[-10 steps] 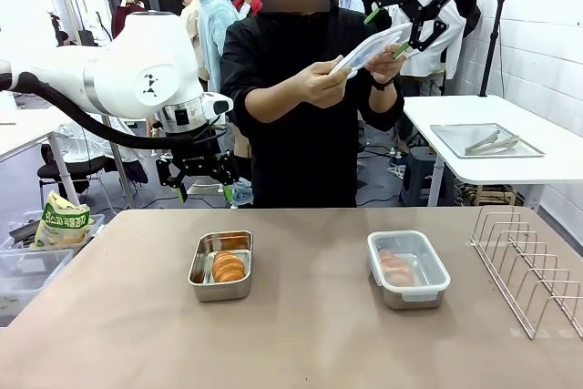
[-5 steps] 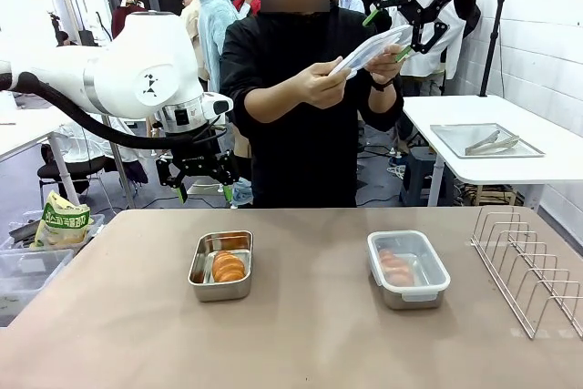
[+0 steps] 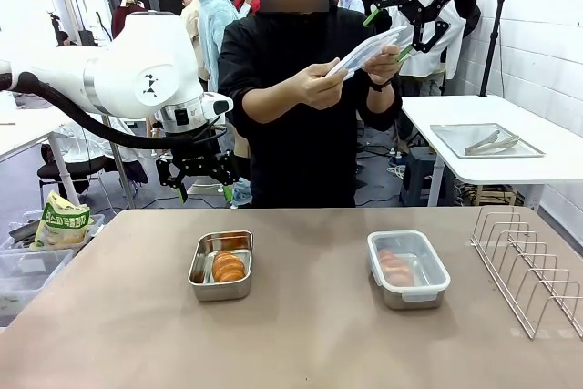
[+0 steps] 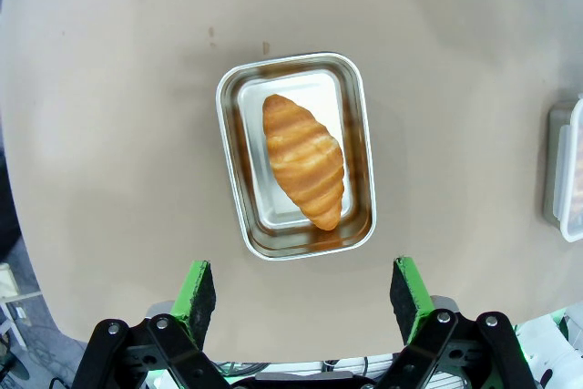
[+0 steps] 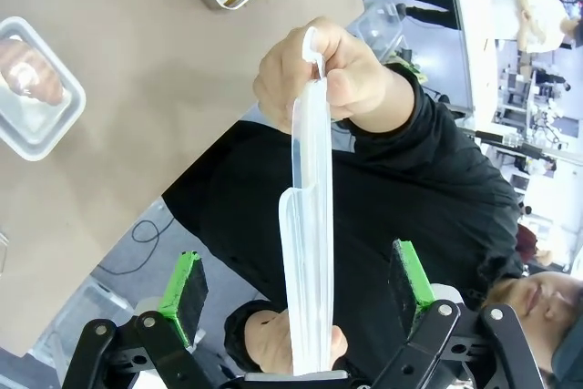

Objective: Place the bread in airtight containers.
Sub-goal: Release when the human grabs the Airtight Container lid.

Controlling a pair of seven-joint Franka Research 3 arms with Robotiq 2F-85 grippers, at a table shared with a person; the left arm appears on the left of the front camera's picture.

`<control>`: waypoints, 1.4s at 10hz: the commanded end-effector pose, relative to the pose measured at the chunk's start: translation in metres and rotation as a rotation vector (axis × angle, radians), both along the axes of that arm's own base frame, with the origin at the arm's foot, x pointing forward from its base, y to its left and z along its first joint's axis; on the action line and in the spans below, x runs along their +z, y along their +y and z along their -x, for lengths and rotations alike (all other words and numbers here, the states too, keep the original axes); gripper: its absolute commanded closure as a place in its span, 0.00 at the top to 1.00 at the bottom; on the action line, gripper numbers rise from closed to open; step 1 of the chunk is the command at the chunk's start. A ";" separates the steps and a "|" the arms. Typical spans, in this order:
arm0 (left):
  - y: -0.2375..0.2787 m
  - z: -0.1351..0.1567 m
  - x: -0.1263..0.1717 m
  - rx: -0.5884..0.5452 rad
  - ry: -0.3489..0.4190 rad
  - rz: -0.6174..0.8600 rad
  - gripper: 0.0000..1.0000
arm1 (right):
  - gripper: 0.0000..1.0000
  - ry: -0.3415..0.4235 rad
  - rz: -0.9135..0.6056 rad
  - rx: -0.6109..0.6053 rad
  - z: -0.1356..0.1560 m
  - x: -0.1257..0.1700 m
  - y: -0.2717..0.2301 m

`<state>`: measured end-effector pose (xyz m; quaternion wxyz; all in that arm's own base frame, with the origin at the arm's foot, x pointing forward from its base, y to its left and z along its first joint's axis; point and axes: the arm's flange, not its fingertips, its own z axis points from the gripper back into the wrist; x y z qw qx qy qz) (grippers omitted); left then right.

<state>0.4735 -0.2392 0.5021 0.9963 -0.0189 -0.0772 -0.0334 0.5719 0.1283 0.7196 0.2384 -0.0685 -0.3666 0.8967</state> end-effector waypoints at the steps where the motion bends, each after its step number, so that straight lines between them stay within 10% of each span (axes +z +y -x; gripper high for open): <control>1: 0.001 0.001 0.002 0.005 -0.007 -0.012 1.00 | 1.00 -0.007 -0.016 -0.006 0.001 -0.002 0.000; 14: 0.001 0.001 0.002 0.005 -0.007 -0.012 1.00 | 1.00 -0.007 -0.016 -0.006 0.001 -0.002 0.000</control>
